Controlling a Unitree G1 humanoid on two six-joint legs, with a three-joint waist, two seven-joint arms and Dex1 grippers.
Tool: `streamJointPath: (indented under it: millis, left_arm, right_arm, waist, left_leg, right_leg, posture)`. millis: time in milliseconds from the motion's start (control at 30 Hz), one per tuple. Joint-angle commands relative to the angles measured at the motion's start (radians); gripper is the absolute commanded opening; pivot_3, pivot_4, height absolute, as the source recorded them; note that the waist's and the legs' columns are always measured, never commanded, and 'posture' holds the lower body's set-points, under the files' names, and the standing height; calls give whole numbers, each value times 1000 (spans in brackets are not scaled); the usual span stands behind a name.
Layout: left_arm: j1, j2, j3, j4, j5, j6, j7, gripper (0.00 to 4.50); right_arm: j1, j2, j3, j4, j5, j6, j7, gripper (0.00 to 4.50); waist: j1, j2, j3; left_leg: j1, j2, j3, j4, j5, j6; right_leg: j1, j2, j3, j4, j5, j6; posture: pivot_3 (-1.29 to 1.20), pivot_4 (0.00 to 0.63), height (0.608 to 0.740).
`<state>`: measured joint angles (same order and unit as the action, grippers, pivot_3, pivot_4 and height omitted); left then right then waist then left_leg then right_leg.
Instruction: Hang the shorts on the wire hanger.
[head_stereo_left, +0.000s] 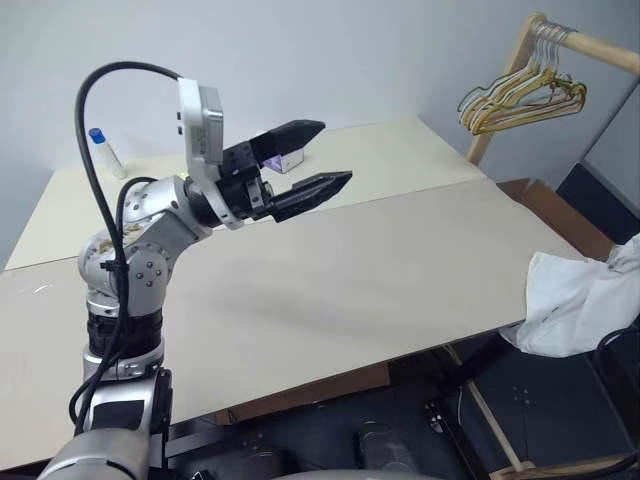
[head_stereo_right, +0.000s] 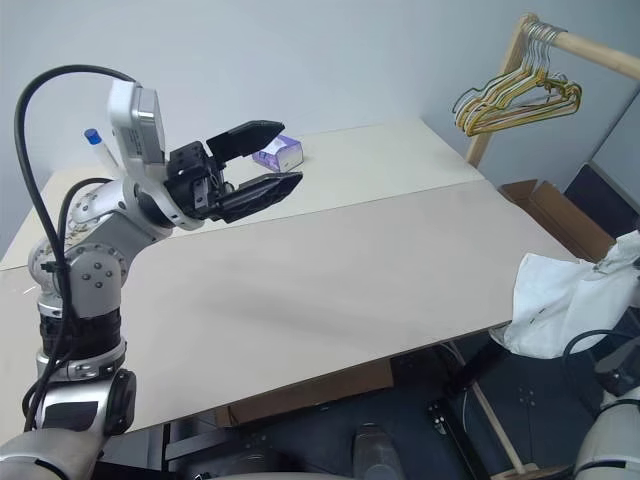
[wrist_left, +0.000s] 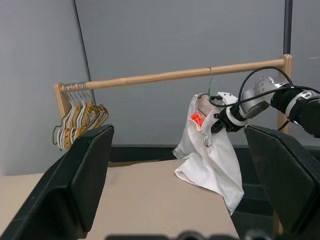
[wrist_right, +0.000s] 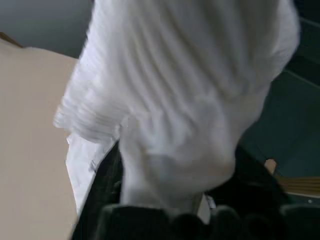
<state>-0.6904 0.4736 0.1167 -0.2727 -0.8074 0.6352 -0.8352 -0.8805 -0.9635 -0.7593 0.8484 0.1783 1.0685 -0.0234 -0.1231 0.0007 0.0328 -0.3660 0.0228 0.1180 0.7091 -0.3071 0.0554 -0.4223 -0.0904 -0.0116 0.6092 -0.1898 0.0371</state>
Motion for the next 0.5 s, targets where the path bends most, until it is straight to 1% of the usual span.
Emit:
streamJointPath:
  millis: [33, 133, 167, 267, 367, 500]
  left_arm:
    - [-5, 13, 17, -34, -14, -6, 9, 4500]
    - [-4, 12, 16, -34, -11, -10, 11, 4500]
    - [-4, 11, 16, -34, -10, -13, 11, 4500]
    - [-6, 8, 14, -32, -7, -16, 14, 4500]
    - [-3, 5, 12, -39, -8, -18, 18, 4500]
    - [7, 12, 20, -47, -11, -19, 18, 4500]
  right_arm:
    - [10, 8, 9, -121, 23, -38, -15, 3301]
    - [41, 40, 3, -207, 27, -69, -33, 4324]
    - [49, 54, -5, -236, 27, -85, -45, 4466]
    - [129, 114, 34, -393, 0, -189, -68, 4466]
    - [220, 182, 39, -549, -5, -289, -80, 4466]
    - [371, 244, 101, -705, -95, -456, -138, 4466]
  waist:
    - [2, 0, 0]
    - [4, 0, 0]
    - [5, 0, 0]
    - [5, 0, 0]
    - [6, 1, 0]
    - [12, 1, 0]
  left_leg:
    - [0, 0, 0, 0, 0, 0]
    - [0, 0, 0, 0, 0, 0]
    - [0, 0, 0, 0, 0, 0]
    - [0, 0, 0, 0, 0, 0]
    - [0, 0, 0, 0, 0, 0]
    - [1, -1, 0, 0, 1, -1]
  right_leg:
    - [0, 0, 0, 0, 0, 0]
    - [0, 0, 0, 0, 0, 1]
    - [0, 0, 0, 0, 0, 1]
    - [0, 0, 0, 0, 0, 1]
    - [0, 0, 0, 1, -1, 3]
    - [-1, -1, 0, 1, -1, 3]
  posture:
    - [-67, 0, 740]
    - [-69, 0, 740]
    - [-69, 0, 740]
    - [-70, 0, 740]
    - [-64, 1, 740]
    - [-61, 3, 740]
